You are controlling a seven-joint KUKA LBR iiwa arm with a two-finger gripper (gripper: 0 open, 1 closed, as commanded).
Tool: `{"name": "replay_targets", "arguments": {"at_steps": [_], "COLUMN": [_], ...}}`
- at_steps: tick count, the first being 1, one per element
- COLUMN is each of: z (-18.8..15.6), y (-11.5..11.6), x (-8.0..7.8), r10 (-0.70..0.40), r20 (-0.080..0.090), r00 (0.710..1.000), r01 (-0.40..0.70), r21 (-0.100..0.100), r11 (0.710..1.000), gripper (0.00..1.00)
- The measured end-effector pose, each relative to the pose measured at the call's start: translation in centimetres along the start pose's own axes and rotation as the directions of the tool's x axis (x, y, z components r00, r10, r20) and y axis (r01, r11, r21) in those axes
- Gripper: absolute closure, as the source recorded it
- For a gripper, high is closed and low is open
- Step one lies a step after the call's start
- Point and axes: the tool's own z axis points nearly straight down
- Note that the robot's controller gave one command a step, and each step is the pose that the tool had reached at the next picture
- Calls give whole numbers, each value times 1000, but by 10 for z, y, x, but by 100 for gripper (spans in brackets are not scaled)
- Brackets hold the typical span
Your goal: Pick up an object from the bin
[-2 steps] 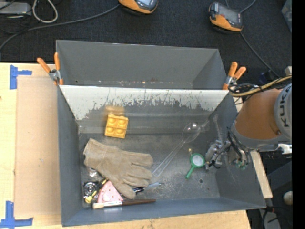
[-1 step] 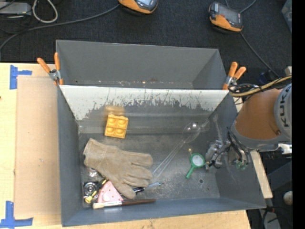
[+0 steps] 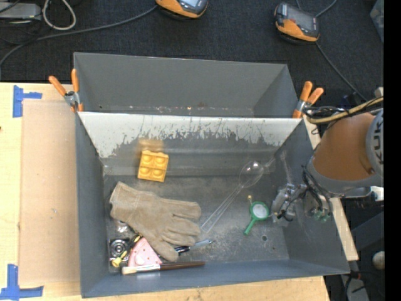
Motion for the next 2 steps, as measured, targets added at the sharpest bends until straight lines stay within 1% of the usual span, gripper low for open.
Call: {"name": "replay_targets", "arguments": {"at_steps": [1,2], "z": [-48,-85], "y": [0,0], "x": [0,-1], "r10": [-1,-1], "r20": [3,9], "r00": [1000,1000], "r01": [1,1], "r21": [0,0], "r11": [1000,1000], "gripper": [100,100]}}
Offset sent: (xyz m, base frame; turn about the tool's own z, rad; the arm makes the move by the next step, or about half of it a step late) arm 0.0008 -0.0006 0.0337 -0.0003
